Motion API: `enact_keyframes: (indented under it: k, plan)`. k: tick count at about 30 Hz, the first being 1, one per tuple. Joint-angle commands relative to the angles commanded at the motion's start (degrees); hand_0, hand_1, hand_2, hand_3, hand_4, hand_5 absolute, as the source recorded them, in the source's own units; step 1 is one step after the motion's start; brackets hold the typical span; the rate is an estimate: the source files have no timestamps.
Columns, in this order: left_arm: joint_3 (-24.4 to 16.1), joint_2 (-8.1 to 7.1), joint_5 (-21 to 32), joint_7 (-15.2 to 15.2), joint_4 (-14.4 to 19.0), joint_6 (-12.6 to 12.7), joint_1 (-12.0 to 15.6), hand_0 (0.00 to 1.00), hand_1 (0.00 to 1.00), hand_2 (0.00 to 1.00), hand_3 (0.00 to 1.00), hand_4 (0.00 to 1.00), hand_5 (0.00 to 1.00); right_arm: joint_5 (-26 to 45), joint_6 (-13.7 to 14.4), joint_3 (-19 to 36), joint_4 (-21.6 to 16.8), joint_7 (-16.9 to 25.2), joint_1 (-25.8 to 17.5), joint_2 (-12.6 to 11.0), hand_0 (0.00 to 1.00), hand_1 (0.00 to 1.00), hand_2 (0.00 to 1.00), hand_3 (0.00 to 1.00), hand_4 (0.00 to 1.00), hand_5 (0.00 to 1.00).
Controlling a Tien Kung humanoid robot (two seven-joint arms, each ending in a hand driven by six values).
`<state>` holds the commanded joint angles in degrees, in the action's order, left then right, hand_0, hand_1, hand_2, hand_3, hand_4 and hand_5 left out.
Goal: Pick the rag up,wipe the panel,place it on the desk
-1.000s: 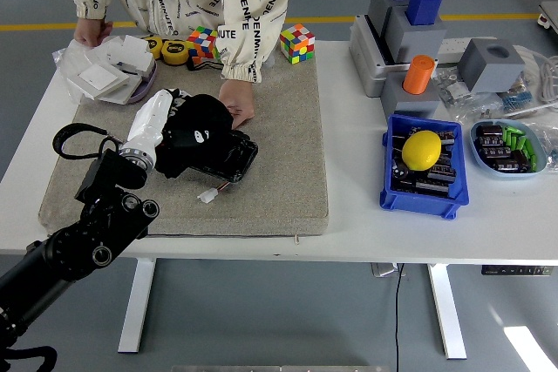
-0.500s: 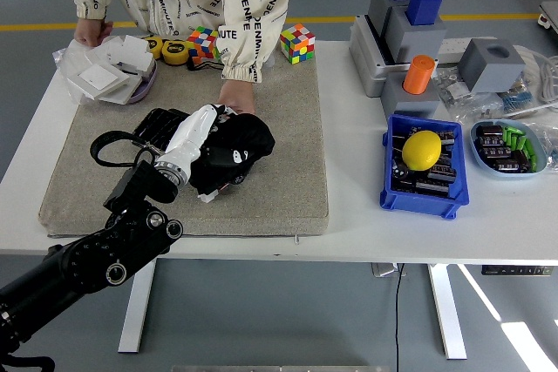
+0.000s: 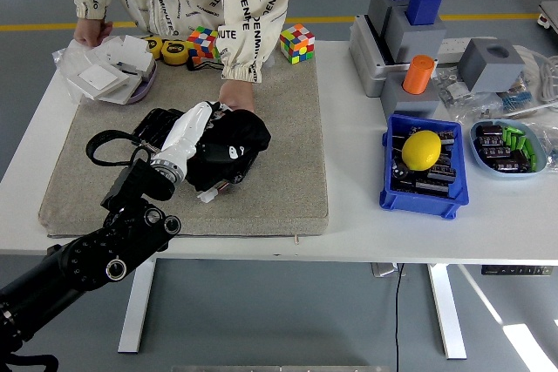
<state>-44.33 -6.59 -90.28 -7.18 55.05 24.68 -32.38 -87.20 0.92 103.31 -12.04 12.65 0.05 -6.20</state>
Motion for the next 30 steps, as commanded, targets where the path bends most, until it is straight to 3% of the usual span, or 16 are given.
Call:
enact_keyframes:
  k: [11,23,30]
  plan:
    - [-5.8,0.73,-0.8,1.33,-5.7,0.65,-0.13,0.198,0.204,0.248,0.548,0.595,0.002,0.04,-0.03,-0.05,-0.03,-0.02,0.04,-0.07,0.521,0.548,0.489,0.521,0.846,0.351]
    - [-15.07,1.29,-3.35,3.06,-12.78,2.48,-0.64,0.198,0.202,0.25,0.548,0.594,0.002,-0.05,-0.04,0.19,0.0,-0.04,-0.05,0.02,0.521,0.547,0.489,0.52,0.846,0.351]
    - [-20.02,1.62,-5.1,2.79,-16.64,4.77,-1.37,0.196,0.203,0.25,0.548,0.594,0.002,0.05,-0.06,0.08,-0.02,-0.03,0.03,0.0,0.52,0.548,0.489,0.521,0.846,0.351]
